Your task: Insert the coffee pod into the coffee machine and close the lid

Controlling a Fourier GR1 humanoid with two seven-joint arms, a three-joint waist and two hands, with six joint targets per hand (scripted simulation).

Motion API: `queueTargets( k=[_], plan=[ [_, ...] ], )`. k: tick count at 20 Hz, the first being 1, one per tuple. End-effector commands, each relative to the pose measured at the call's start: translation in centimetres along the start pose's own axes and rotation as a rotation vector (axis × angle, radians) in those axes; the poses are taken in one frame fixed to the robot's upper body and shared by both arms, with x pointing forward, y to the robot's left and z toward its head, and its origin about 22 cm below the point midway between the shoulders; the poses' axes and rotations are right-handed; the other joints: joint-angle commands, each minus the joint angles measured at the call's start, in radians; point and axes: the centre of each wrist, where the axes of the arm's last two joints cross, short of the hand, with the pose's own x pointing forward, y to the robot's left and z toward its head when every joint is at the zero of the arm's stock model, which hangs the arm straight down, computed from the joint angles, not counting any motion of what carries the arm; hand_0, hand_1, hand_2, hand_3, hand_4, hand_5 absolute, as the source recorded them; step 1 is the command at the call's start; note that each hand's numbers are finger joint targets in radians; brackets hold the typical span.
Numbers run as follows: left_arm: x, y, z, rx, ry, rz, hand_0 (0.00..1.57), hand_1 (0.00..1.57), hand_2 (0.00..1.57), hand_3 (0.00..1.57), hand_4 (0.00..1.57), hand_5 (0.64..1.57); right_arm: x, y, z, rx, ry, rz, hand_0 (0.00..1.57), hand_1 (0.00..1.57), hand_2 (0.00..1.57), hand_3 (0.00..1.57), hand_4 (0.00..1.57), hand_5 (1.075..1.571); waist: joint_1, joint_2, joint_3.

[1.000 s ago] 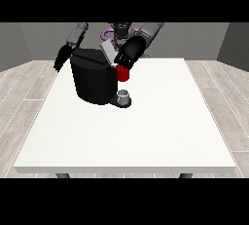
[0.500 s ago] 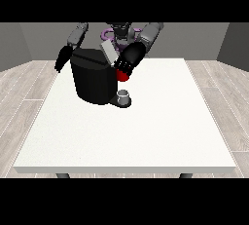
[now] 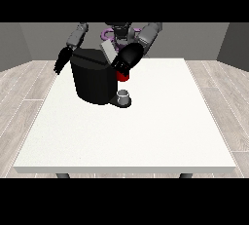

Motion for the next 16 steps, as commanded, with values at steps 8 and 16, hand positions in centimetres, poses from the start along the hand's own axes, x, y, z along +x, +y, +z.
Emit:
queueTargets(
  k=[8, 16],
  plan=[
    [-1.0, 1.5, 0.6, 0.057, -0.018, -0.112, 0.92, 0.92, 0.98, 0.69, 0.0, 1.571, 1.1, 1.8, 0.4, 0.009, -0.023, 0.023, 0.0, 0.0, 0.0, 0.0, 0.22, 1.571, -0.029, 0.041, -0.0017],
    [-0.9, 4.1, 1.1, 0.102, -0.016, -0.162, 0.0, 0.0, 0.59, 0.46, 0.0, 1.571, 0.6, -1.2, -0.8, -0.018, -0.012, 0.029, 0.0, 0.0, 0.0, 0.0, 0.09, 1.571, 0.005, 0.052, -0.001]
  ],
)
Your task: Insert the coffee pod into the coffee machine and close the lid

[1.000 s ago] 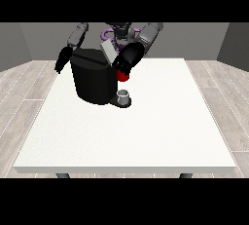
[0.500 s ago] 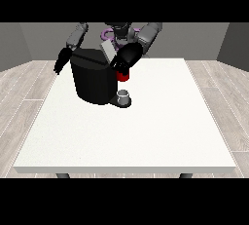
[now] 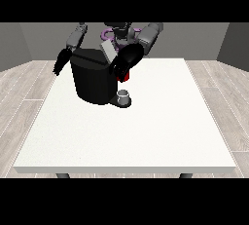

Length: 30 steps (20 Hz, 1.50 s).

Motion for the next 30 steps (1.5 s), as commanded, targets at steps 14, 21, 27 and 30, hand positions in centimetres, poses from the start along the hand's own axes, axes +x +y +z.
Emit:
queueTargets(
  k=[14, 21, 27, 30],
  plan=[
    [1.9, -8.7, 0.1, -0.228, 0.03, 0.126, 0.0, 0.0, 0.0, 0.05, 0.0, 1.571, -8.5, -2.5, 3.8, -0.099, 0.27, 0.023, 0.0, 0.0, 0.0, 0.0, 0.14, 1.571, 0.173, -0.234, -0.0053],
    [2.6, -16.3, 2.3, -0.175, -0.009, 0.581, 0.0, 0.0, 0.15, 0.0, 0.0, 1.571, -12.4, -5.5, 7.2, -0.122, 0.397, 0.025, 0.0, 0.0, 0.0, 0.0, 0.0, 1.571, 0.267, -0.366, -0.0074],
    [1.8, -26.8, 9.1, -0.092, 0.15, 1.12, 0.0, 0.0, 0.0, 0.0, 0.0, 1.571, -14.8, -6.5, 10.8, -0.189, 0.481, 0.032, 0.0, 0.0, 0.0, 0.0, 0.0, 1.571, 0.401, -0.478, -0.0088],
    [2.5, -31.4, 13.1, -0.202, 0.236, 1.241, 0.0, 0.0, 0.0, 0.0, 0.39, 1.571, -16.2, -8.0, 13.4, -0.207, 0.559, 0.044, 0.0, 0.0, 0.0, 0.0, 0.0, 1.571, 0.433, -0.604, -0.0063]
  ],
)
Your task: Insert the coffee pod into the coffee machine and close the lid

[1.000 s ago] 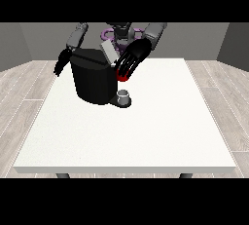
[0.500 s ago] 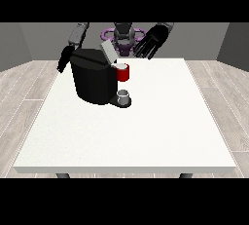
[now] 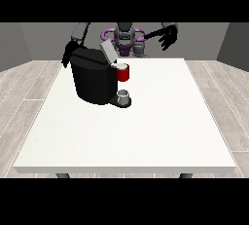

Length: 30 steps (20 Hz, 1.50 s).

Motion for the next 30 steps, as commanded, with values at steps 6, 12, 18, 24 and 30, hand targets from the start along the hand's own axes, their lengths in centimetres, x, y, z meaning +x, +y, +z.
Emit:
queueTargets(
  k=[6, 12, 18, 24, 30],
  plan=[
    [-8.4, -5.7, 7.3, 0.003, 0.272, 0.259, 0.0, 0.0, 0.0, 0.0, 0.44, 1.571, -0.8, 2.1, 2.3, 0.074, 0.003, -0.02, 0.0, 0.0, 0.0, 0.0, 0.0, 1.571, 0.06, -0.238, 0.0018],
    [-8.2, -4.3, 7.9, 0.065, 0.223, 0.292, 0.0, 0.0, 0.0, 0.0, 0.39, 1.571, 6.3, 4.7, 0.6, 0.241, -0.172, -0.069, 0.0, 0.0, 0.0, 0.0, 0.0, 1.571, 0.071, -0.223, 0.0013],
    [-8.1, -4.5, 9.4, 0.054, 0.236, 0.305, 0.0, 0.0, 0.0, 0.0, 0.38, 1.571, 8.0, 3.3, 0.1, 0.298, -0.264, 0.005, 0.0, 0.0, 0.0, 0.0, 0.25, 1.571, 0.103, -0.198, 0.002],
    [-5.9, -2.9, 9.4, 0.112, 0.131, 0.264, 0.0, 0.0, 0.0, 0.0, 0.38, 1.571, 12.9, 2.1, -2.3, 0.274, -0.295, -0.078, 0.0, 0.0, 0.0, 0.0, 0.0, 1.571, 0.091, -0.081, 0.0019],
    [-4.5, -4.0, 10.5, 0.058, 0.12, 0.278, 0.0, 0.0, 0.0, 0.0, 0.34, 1.571, 12.6, 0.2, -4.3, 0.243, -0.197, -0.151, 0.0, 0.0, 0.0, 0.0, 0.08, 1.571, 0.174, -0.076, 0.0021]
  ],
)
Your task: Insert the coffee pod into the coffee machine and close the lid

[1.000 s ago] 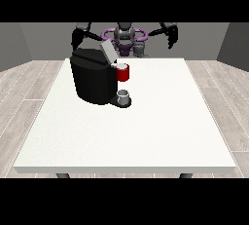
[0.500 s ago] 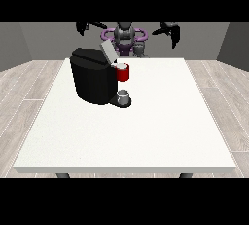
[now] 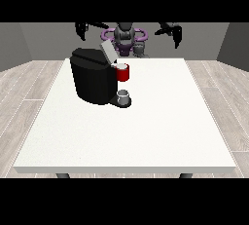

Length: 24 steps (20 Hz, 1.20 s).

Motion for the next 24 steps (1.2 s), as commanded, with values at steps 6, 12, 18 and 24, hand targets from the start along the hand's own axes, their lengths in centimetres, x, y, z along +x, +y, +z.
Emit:
queueTargets(
  k=[6, 12, 18, 24],
  plan=[
    [1.8, -0.9, 1.5, 0.038, -0.109, -0.02, 0.0, 0.0, 0.0, 0.0, 0.37, 1.571, 1.4, -0.2, -2.4, 0.038, 0.016, -0.111, 0.0, 0.0, 0.0, 0.0, 0.17, 1.571, -0.016, 0.118, -0.0001],
    [4.2, 1.0, 2.2, 0.06, -0.152, -0.04, 0.0, 0.0, 0.0, 0.0, 0.38, 1.571, 3.1, 2.6, -4.0, 0.052, -0.008, -0.059, 0.0, 0.0, 0.0, 0.0, 0.0, 1.571, -0.013, 0.174, -0.0001],
    [4.7, 3.2, 3.7, 0.11, -0.164, -0.053, 0.0, 0.0, 0.0, 0.0, 0.34, 1.571, 4.8, 3.4, -4.8, 0.13, -0.047, -0.045, 0.0, 0.0, 0.0, 0.0, 0.0, 1.571, -0.038, 0.186, -0.0002],
    [4.1, 2.2, 4.8, 0.113, -0.111, -0.074, 0.0, 0.0, 0.0, 0.0, 0.35, 1.571, 4.6, 3.5, -5.4, 0.157, -0.042, -0.021, 0.0, 0.0, 0.0, 0.0, 0.07, 1.571, -0.03, 0.198, -0.0001]
  ],
)
